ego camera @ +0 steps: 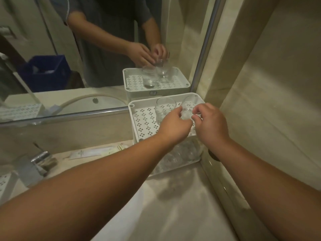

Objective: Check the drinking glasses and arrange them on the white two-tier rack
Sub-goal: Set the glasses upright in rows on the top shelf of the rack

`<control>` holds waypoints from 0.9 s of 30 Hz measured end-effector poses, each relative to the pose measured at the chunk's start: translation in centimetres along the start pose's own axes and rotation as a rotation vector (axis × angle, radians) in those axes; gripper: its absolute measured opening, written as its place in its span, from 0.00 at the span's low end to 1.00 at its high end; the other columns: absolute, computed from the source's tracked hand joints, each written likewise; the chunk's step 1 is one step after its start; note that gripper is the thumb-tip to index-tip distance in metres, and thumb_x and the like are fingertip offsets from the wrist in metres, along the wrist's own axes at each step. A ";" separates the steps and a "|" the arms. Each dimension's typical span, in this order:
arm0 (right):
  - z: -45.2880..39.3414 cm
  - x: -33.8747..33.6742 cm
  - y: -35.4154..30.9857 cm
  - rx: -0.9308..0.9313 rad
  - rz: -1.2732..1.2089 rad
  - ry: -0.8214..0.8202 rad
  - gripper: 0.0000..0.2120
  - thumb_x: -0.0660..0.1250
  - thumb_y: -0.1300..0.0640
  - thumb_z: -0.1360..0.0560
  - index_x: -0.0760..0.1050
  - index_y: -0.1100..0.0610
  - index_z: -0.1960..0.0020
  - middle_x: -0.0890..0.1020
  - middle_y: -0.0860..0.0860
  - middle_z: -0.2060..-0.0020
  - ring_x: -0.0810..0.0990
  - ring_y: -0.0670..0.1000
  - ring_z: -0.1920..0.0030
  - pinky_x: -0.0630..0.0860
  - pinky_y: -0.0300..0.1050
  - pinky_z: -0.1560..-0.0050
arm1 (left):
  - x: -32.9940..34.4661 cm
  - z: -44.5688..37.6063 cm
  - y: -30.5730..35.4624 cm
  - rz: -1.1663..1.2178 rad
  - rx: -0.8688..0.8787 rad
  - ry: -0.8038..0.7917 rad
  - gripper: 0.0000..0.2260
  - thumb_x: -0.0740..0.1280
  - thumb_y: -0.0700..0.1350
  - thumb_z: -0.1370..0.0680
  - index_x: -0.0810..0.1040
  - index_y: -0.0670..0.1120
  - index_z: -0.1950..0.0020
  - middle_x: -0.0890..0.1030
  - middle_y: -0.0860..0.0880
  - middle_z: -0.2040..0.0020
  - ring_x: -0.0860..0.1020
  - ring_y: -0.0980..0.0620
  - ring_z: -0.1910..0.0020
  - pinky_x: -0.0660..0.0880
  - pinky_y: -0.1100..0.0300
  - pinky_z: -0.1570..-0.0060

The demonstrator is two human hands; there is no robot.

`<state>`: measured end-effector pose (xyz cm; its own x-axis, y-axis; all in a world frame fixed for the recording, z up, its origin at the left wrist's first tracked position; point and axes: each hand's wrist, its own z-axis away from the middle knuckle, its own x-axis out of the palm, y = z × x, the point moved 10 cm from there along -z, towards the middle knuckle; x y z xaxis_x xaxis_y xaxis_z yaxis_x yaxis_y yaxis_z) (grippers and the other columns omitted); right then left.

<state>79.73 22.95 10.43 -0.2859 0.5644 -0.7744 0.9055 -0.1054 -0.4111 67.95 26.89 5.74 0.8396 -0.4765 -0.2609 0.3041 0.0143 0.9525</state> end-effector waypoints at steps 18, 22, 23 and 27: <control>-1.1 2.6 0.2 0.004 -0.037 -0.103 0.15 0.72 0.57 0.26 0.77 0.53 0.39 0.76 0.51 0.42 0.77 0.52 0.50 0.75 0.48 0.51 | -0.5 -1.2 -2.3 0.046 -0.037 0.078 0.29 0.65 0.45 0.23 0.64 0.54 0.22 0.72 0.49 0.29 0.80 0.46 0.41 0.79 0.45 0.42; 1.3 1.4 -0.5 -0.043 -0.085 0.006 0.18 0.72 0.58 0.27 0.77 0.55 0.38 0.75 0.52 0.42 0.77 0.52 0.47 0.71 0.41 0.53 | -1.9 0.4 -1.7 0.069 0.063 0.204 0.21 0.65 0.42 0.23 0.72 0.53 0.29 0.77 0.52 0.37 0.81 0.49 0.45 0.80 0.46 0.44; 1.9 1.2 -0.7 -0.054 -0.100 0.019 0.18 0.72 0.58 0.27 0.77 0.55 0.38 0.75 0.52 0.43 0.77 0.52 0.46 0.71 0.41 0.53 | -2.5 1.1 -1.5 0.066 0.104 0.261 0.20 0.65 0.41 0.23 0.74 0.52 0.32 0.78 0.54 0.39 0.81 0.51 0.45 0.80 0.48 0.44; 4.7 0.2 -1.4 -0.098 -0.166 0.087 0.14 0.73 0.59 0.29 0.77 0.55 0.44 0.74 0.50 0.48 0.76 0.49 0.50 0.70 0.39 0.52 | -4.4 4.3 -1.7 0.128 0.227 0.472 0.17 0.63 0.38 0.25 0.78 0.54 0.41 0.79 0.56 0.45 0.78 0.58 0.57 0.80 0.53 0.51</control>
<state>76.95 19.41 8.57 -0.4093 0.6363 -0.6539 0.8758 0.0729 -0.4772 61.80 25.17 5.98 0.9905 -0.0358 -0.1324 0.1246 -0.1689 0.9777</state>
